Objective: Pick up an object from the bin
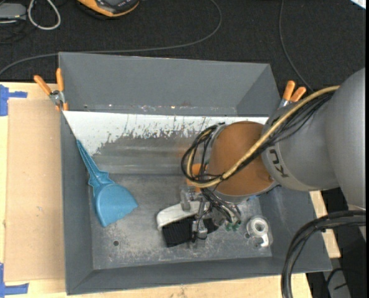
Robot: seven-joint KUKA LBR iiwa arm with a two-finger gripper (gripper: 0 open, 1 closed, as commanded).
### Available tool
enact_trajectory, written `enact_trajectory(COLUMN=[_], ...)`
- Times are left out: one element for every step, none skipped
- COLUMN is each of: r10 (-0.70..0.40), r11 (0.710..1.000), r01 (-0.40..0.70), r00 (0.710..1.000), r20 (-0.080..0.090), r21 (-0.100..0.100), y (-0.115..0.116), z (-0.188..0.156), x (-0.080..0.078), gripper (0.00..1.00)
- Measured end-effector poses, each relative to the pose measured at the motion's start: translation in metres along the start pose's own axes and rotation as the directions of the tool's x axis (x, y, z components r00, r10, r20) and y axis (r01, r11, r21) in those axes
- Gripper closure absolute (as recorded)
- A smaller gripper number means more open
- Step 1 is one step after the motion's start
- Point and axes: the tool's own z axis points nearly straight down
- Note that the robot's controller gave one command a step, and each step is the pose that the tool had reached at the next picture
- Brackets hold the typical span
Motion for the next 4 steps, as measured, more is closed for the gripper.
enact_trajectory(r10=[0.014, 0.008, 0.018, 0.019], r11=[1.0, 1.0, 1.0, 1.0], r01=[-0.014, -0.008, -0.018, -0.019], r00=[1.0, 1.0, 1.0, 1.0], r20=[0.002, -0.001, 0.007, 0.007], r21=[-0.001, -0.001, -0.002, -0.002], y=[-0.0028, -0.0005, -0.0019, -0.002], z=[-0.0012, -0.0006, -0.0036, -0.0036], x=[0.0043, 0.0007, 0.001, 0.001], gripper=[0.0, 0.0, 1.0, 1.0])
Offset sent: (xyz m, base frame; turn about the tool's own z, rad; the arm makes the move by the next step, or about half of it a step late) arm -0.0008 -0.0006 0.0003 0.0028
